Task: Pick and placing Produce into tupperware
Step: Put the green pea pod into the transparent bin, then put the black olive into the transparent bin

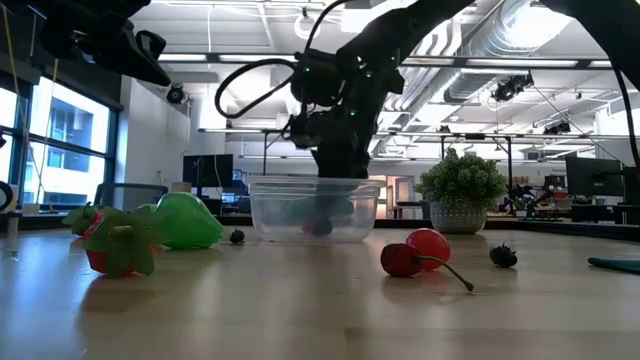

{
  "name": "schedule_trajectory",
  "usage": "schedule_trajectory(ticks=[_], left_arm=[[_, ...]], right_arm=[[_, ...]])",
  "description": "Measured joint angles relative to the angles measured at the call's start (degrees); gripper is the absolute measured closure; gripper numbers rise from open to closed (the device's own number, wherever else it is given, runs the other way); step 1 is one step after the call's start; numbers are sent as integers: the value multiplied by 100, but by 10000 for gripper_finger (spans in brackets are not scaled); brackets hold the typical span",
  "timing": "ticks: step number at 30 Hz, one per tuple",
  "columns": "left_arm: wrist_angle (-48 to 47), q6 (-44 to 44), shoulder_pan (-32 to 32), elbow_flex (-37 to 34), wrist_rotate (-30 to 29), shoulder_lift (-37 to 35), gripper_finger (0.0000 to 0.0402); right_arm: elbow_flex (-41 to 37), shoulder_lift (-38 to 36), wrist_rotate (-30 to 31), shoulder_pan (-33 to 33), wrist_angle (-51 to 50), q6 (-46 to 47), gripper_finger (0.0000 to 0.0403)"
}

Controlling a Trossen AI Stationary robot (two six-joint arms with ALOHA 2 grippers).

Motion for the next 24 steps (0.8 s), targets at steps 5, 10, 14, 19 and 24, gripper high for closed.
schedule_trajectory(ticks=[5, 10, 14, 19, 24], left_arm=[[1, -2, 1, -2, -1, 0, 401], [1, 0, -1, 0, 2, 1, 401], [0, 0, 0, -1, 1, 0, 401], [1, -2, -1, -1, 1, -1, 401], [1, 1, 1, 0, 2, -1, 401]], right_arm=[[0, 0, 2, 0, 5, 0, 277], [0, 0, 20, 0, 6, -4, 246], [2, 0, 73, 2, 26, -42, 227], [2, 0, 79, 2, 86, -44, 220], [158, 0, 68, 2, -63, -44, 219]])
